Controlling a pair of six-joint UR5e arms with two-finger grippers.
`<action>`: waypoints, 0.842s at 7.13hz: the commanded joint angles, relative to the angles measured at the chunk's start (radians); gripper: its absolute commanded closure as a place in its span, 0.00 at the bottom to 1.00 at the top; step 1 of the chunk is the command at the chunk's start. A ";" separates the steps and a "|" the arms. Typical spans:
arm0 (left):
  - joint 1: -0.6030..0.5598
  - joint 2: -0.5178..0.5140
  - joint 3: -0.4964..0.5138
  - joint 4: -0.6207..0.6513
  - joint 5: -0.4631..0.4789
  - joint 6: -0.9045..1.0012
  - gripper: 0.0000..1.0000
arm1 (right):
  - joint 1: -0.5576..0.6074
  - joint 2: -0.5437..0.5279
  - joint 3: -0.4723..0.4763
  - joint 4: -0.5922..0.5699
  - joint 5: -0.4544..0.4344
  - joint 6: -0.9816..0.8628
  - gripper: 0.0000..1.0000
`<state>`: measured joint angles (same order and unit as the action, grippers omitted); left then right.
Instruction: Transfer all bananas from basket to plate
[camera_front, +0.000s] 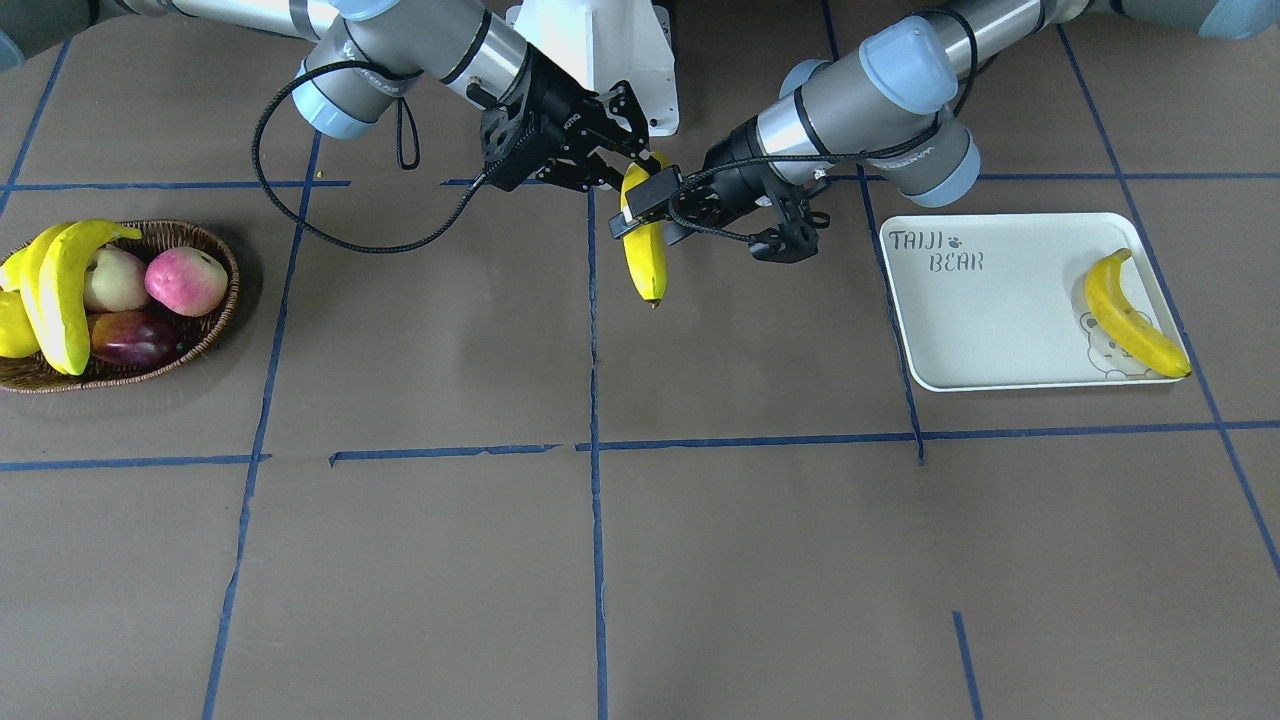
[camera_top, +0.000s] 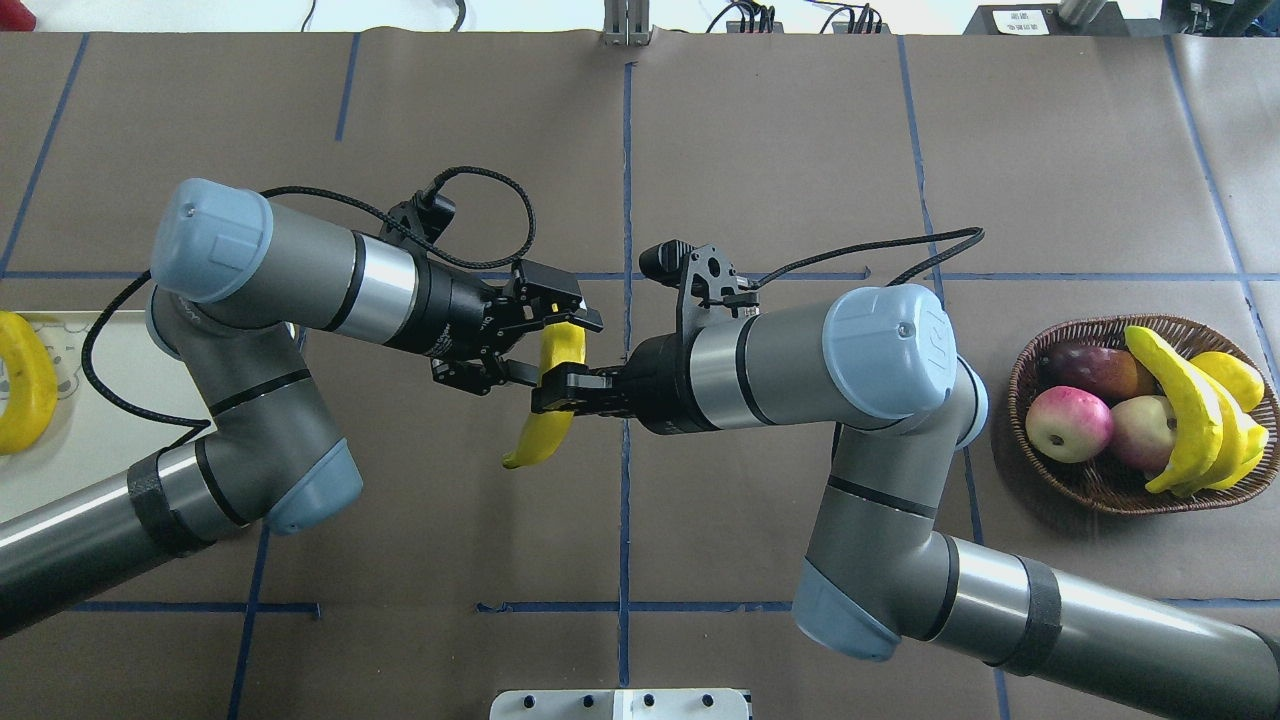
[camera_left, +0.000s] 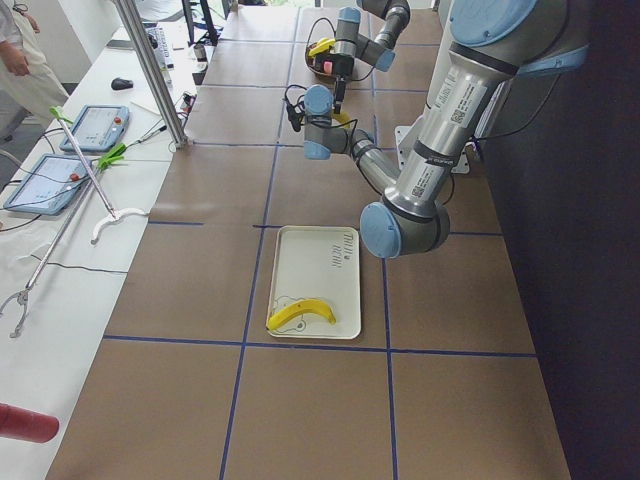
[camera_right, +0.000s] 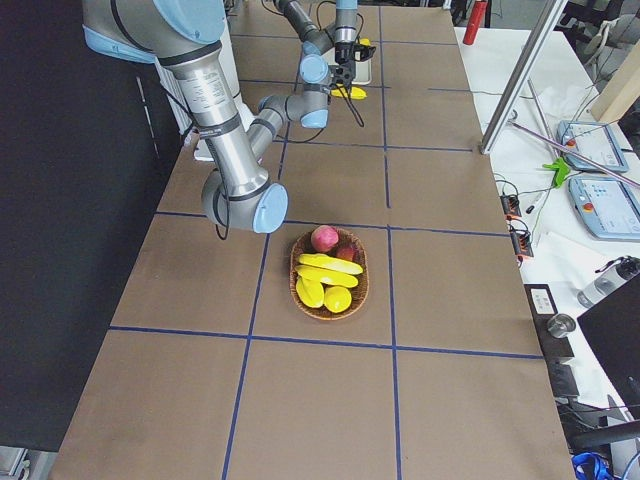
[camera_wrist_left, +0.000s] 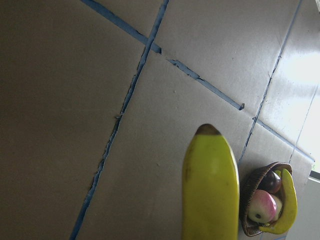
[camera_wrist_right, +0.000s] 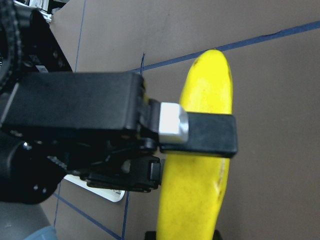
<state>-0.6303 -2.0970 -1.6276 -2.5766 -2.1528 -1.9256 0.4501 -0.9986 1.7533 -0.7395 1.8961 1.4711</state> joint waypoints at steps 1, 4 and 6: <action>0.007 -0.008 -0.001 0.003 0.008 -0.001 0.28 | -0.004 0.000 0.002 0.002 -0.002 0.000 0.98; 0.003 -0.002 -0.015 0.010 0.007 -0.012 1.00 | -0.004 0.002 0.005 0.008 0.000 0.000 0.82; -0.002 0.000 -0.024 0.061 0.008 -0.012 1.00 | -0.004 0.003 0.006 0.002 -0.002 0.014 0.01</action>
<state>-0.6290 -2.0981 -1.6479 -2.5356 -2.1442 -1.9368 0.4462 -0.9967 1.7583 -0.7328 1.8963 1.4754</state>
